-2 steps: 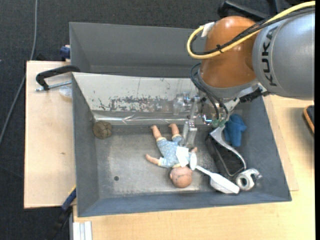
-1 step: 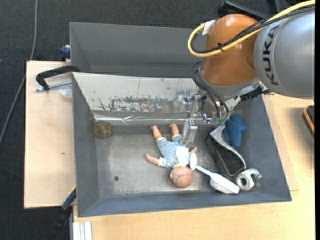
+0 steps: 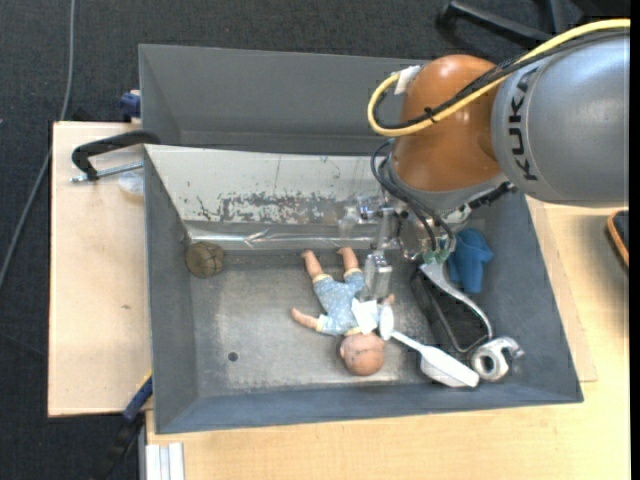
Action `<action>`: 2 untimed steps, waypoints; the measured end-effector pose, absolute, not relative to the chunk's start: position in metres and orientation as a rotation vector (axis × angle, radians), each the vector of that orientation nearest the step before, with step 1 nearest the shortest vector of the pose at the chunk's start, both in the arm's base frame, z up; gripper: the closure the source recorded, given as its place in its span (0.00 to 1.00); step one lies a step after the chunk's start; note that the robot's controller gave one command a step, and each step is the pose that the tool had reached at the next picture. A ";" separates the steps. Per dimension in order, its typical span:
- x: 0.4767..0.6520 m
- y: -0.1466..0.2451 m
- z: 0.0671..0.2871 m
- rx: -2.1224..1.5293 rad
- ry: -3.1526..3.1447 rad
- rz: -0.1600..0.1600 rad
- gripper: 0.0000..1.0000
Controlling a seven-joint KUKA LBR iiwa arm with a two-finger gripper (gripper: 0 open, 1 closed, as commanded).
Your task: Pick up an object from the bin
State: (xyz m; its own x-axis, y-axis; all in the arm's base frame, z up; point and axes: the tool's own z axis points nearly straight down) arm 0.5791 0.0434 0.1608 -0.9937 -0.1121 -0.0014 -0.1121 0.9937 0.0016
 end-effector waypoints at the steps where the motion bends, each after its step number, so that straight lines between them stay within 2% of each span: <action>1: 0.570 0.057 0.103 -0.111 3.136 0.004 0.00; 2: 0.573 0.027 0.078 -0.185 3.135 0.011 0.00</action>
Offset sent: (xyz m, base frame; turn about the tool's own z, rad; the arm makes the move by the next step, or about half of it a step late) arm -0.0045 -0.0436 -0.0908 -0.0313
